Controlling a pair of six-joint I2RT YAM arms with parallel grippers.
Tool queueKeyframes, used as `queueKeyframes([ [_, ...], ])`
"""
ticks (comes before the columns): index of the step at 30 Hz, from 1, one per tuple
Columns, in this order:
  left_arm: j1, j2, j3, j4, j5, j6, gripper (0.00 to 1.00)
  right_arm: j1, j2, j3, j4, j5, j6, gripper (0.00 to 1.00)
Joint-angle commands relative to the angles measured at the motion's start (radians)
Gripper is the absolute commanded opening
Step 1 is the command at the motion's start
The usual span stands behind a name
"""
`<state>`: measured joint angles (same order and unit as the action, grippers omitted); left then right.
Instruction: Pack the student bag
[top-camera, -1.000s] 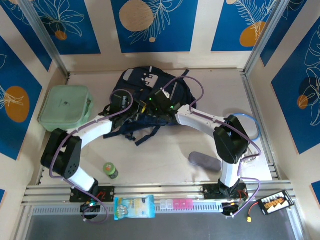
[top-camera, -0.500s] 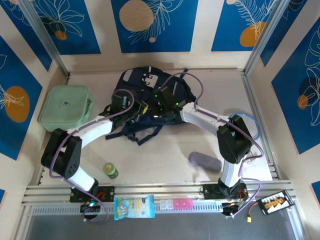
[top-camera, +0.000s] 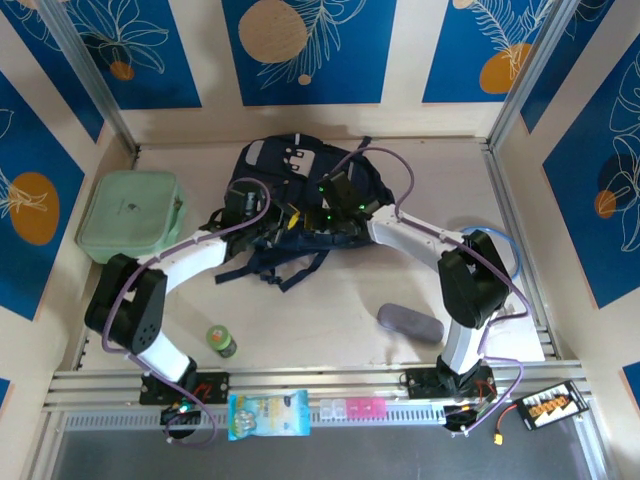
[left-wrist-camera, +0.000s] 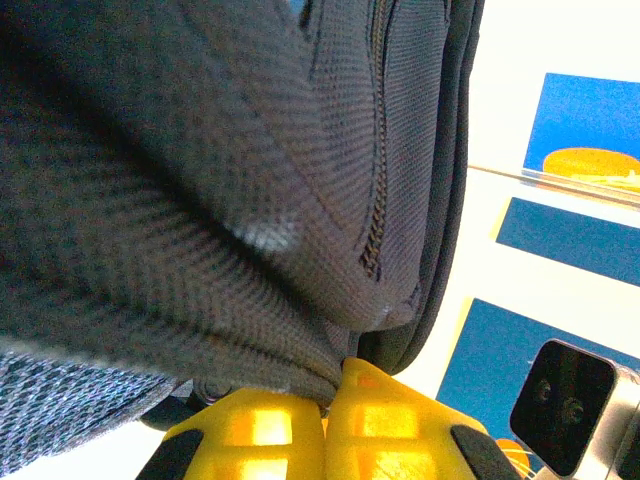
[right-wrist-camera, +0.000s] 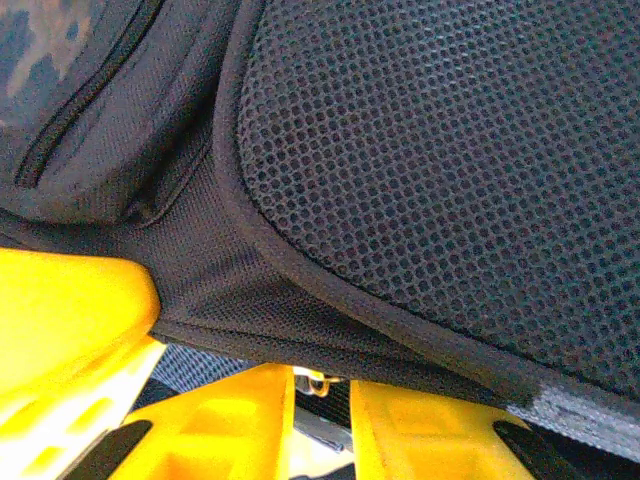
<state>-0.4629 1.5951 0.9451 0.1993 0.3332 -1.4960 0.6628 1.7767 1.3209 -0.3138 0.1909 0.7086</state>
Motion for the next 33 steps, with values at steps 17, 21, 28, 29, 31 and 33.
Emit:
queueKeyframes([
  [17,-0.002,0.009,0.040,0.114,0.075,-0.052,0.00,0.058,0.010,-0.007,0.123,0.224,0.372,0.15],
  [21,-0.002,0.017,0.037,0.114,0.073,-0.052,0.00,0.045,0.022,0.038,0.097,0.198,0.429,0.06],
  [28,0.002,0.030,0.010,0.109,0.056,-0.032,0.00,-0.029,-0.028,0.025,0.093,-0.022,0.493,0.00],
  [29,0.002,0.032,0.007,0.106,0.053,-0.028,0.00,-0.041,-0.034,0.019,0.088,-0.059,0.500,0.00],
  [31,0.005,0.039,0.005,0.106,0.052,-0.017,0.00,-0.070,-0.050,-0.012,0.097,-0.136,0.514,0.00],
  [33,0.007,0.044,0.007,0.098,0.047,-0.003,0.00,-0.099,-0.064,-0.043,0.103,-0.204,0.530,0.00],
])
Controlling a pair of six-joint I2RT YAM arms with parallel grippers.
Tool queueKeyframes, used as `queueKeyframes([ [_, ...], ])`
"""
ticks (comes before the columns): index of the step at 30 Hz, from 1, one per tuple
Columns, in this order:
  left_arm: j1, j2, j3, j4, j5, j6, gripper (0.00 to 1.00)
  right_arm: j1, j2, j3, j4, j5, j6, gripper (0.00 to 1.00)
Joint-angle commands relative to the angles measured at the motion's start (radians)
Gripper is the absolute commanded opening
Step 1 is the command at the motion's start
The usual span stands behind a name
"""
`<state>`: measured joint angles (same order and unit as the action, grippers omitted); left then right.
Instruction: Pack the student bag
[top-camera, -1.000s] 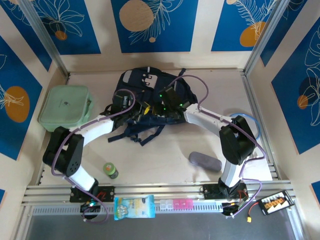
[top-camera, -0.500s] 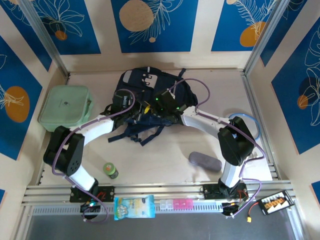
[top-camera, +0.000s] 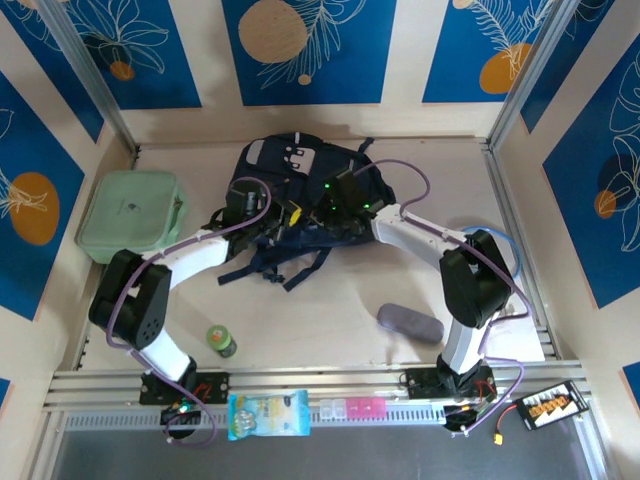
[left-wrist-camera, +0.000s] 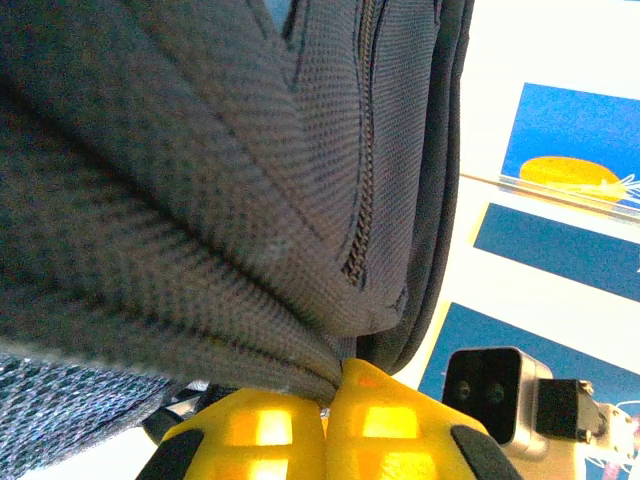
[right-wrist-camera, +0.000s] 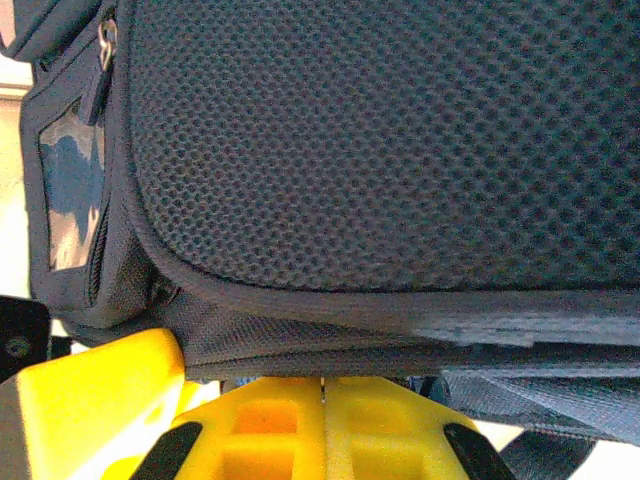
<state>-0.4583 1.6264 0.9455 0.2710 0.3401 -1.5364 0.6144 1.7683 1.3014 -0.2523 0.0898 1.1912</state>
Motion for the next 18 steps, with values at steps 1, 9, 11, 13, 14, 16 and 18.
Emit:
queueKeyframes([
  [1,0.003,0.014,0.009,0.016,0.037,0.048,0.00,-0.065,-0.061,-0.040,0.046,-0.145,0.055,0.00],
  [9,0.004,0.022,0.022,-0.024,0.022,0.099,0.00,-0.156,-0.127,-0.126,0.063,-0.310,0.064,0.00],
  [11,0.005,0.023,0.024,-0.018,0.022,0.096,0.00,-0.151,-0.137,-0.114,-0.006,-0.259,-0.001,0.00],
  [13,0.004,0.024,0.031,-0.017,0.022,0.091,0.00,-0.146,-0.134,-0.104,-0.068,-0.216,-0.089,0.00],
  [14,0.004,0.023,0.034,-0.019,0.022,0.092,0.00,-0.141,-0.137,-0.103,-0.092,-0.192,-0.118,0.00],
  [16,0.004,0.022,0.042,-0.022,0.028,0.093,0.00,-0.124,-0.165,-0.141,-0.054,-0.184,-0.155,0.02],
  [18,0.005,0.022,0.045,-0.022,0.030,0.092,0.00,-0.102,-0.184,-0.145,-0.046,-0.170,-0.160,0.10],
])
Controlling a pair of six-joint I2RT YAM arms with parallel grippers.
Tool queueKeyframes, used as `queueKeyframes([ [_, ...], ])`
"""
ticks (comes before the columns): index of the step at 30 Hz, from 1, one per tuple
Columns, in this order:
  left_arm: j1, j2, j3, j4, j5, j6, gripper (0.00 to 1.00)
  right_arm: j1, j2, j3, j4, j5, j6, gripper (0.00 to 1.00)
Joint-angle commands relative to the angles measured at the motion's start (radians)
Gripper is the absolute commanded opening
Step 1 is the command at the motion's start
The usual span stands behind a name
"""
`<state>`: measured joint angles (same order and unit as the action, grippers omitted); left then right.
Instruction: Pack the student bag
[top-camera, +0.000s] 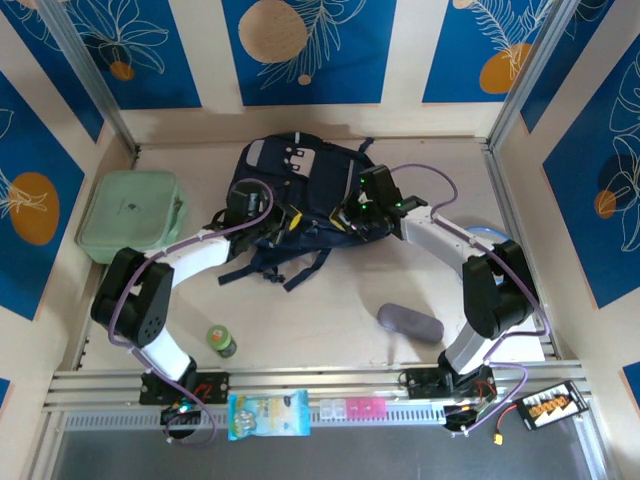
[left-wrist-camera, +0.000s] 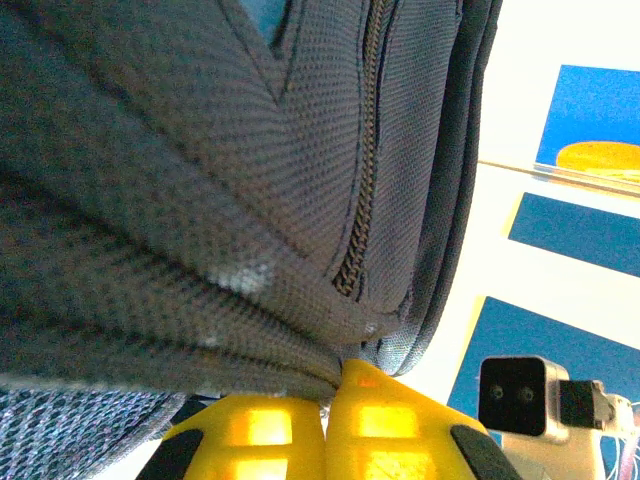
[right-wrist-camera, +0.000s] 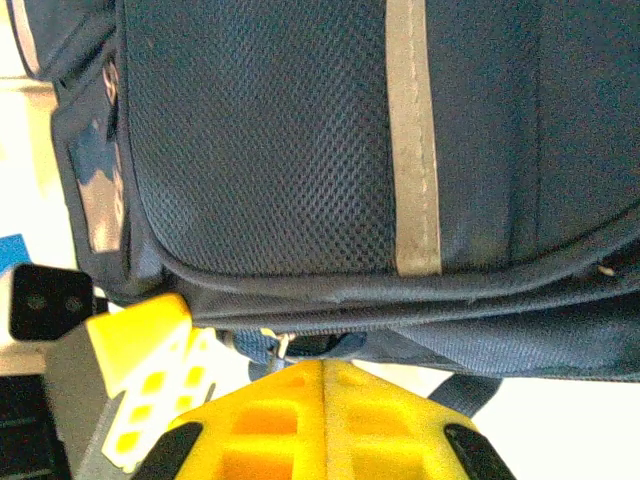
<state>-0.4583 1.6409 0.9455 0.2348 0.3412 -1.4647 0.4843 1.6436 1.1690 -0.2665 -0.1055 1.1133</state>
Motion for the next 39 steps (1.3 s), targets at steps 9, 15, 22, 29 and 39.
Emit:
queueKeyframes([
  [9,0.004,0.014,0.041,0.031,0.033,0.003,0.00,0.100,0.023,0.072,-0.063,0.025,0.029,0.38],
  [15,0.004,0.012,0.044,0.034,0.035,0.003,0.00,0.132,0.080,0.132,-0.098,0.037,0.064,0.39],
  [22,0.005,0.011,0.048,0.035,0.037,0.001,0.00,0.140,0.132,0.166,-0.107,0.032,0.093,0.39],
  [29,0.004,0.011,0.048,0.041,0.041,-0.005,0.00,0.150,0.168,0.192,-0.129,0.059,0.103,0.34],
  [39,0.005,0.011,0.048,0.051,0.043,-0.011,0.00,0.149,0.189,0.201,-0.145,0.077,0.088,0.20],
])
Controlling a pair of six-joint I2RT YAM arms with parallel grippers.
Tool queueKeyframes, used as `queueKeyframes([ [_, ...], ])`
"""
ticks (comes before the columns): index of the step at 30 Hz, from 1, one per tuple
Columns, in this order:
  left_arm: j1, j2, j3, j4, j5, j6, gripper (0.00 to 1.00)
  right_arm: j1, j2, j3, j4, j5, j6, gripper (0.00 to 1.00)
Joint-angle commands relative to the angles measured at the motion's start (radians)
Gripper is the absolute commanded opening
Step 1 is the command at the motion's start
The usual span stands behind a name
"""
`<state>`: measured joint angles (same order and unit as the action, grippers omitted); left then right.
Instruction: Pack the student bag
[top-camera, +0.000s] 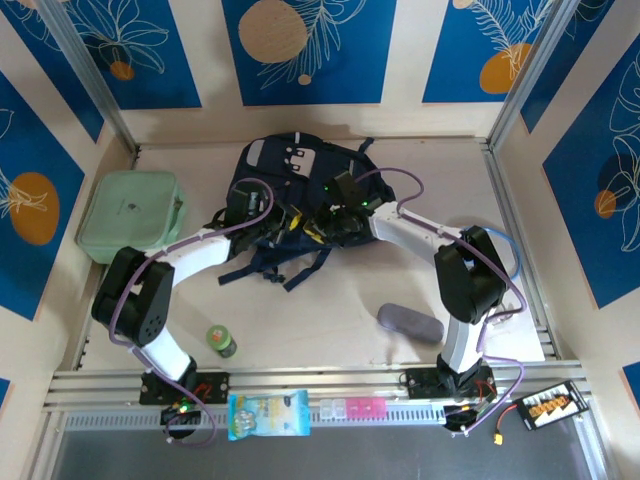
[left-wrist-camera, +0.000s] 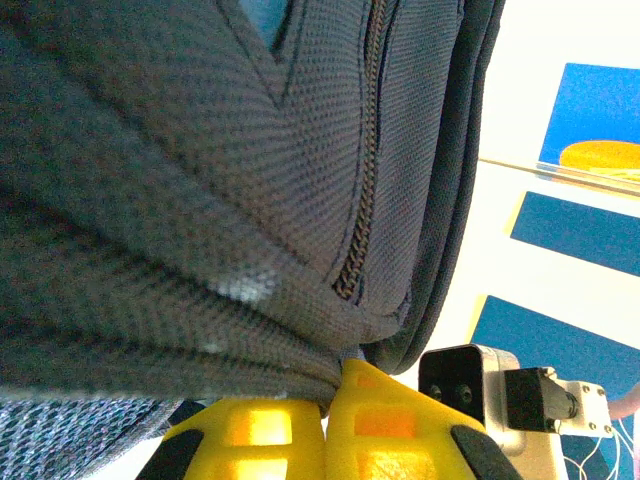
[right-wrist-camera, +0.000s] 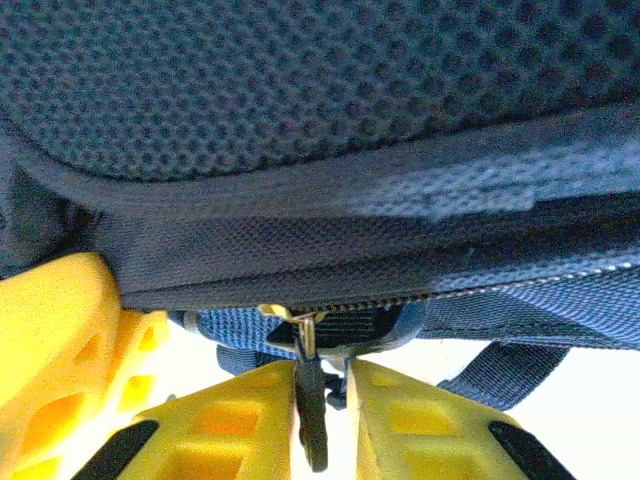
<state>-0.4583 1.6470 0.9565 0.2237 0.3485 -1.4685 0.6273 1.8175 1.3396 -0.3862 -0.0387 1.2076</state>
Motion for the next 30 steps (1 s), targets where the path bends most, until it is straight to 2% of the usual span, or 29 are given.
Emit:
queueKeyframes([
  [1,0.005,0.004,0.035,0.062,0.037,-0.008,0.00,0.006,0.015,0.030,-0.025,0.012,-0.006,0.18],
  [8,0.006,0.005,0.032,0.059,0.035,-0.005,0.00,0.003,0.001,0.027,-0.032,0.043,-0.045,0.05],
  [15,0.033,-0.004,0.026,0.051,0.033,0.012,0.00,-0.017,-0.081,-0.073,-0.066,0.101,-0.158,0.00],
  [24,0.067,-0.020,0.028,0.018,0.027,0.048,0.00,-0.091,-0.204,-0.243,-0.147,0.225,-0.255,0.00],
  [27,0.067,-0.018,0.029,0.017,0.029,0.047,0.00,-0.096,-0.215,-0.246,-0.154,0.258,-0.298,0.00],
  [30,0.067,-0.015,0.026,0.021,0.033,0.042,0.00,-0.085,-0.193,-0.205,-0.147,0.245,-0.393,0.05],
])
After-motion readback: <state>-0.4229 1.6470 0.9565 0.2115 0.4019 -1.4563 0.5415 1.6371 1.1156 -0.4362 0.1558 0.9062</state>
